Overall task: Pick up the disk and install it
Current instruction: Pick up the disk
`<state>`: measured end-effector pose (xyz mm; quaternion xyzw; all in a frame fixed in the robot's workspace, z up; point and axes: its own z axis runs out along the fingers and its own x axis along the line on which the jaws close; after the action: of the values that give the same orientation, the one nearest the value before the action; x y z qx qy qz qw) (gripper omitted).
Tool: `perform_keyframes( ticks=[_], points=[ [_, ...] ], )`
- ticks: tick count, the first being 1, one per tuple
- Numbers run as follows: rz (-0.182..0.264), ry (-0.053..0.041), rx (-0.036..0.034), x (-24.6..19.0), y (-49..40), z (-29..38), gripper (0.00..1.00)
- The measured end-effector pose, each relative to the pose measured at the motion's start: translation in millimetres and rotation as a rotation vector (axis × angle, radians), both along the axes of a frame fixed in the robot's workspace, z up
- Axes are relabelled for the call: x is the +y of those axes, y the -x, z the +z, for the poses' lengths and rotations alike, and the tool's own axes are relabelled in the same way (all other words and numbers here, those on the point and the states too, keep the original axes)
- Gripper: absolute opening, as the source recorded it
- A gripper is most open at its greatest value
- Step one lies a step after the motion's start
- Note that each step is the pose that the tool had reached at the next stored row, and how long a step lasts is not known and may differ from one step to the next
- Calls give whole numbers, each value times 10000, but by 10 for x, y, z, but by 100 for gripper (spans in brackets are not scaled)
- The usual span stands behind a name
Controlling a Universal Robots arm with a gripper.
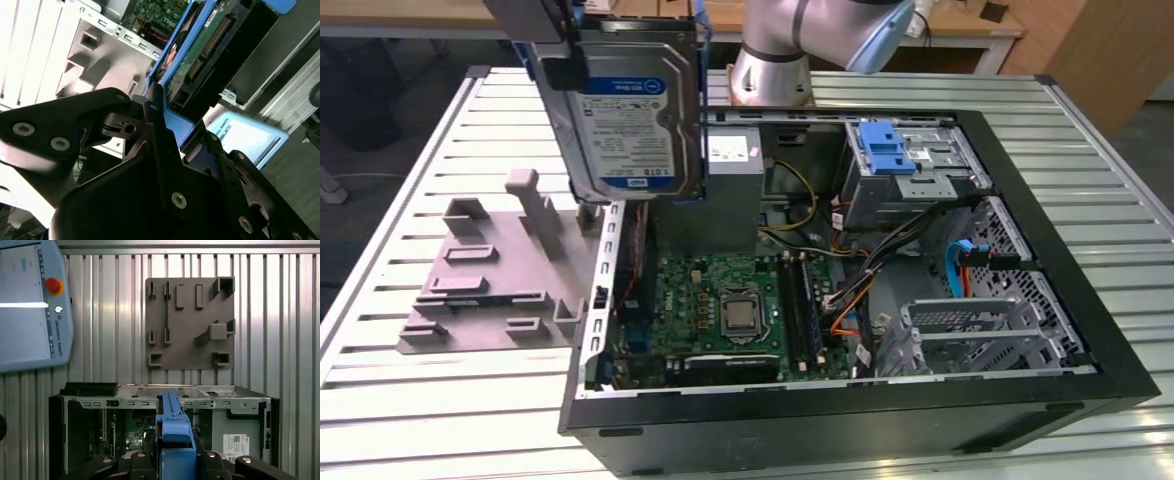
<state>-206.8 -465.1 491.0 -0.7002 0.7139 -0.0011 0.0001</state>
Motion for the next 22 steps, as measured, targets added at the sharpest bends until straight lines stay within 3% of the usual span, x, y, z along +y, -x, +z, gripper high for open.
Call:
perform_keyframes(
  ticks=[6, 12, 22],
  points=[
    [0, -51, 0, -49, -197, 0, 36],
    [-1, -380, -1, -60, -399, -1, 36],
    [0, -441, 1, -64, -795, 0, 36]
  ],
)
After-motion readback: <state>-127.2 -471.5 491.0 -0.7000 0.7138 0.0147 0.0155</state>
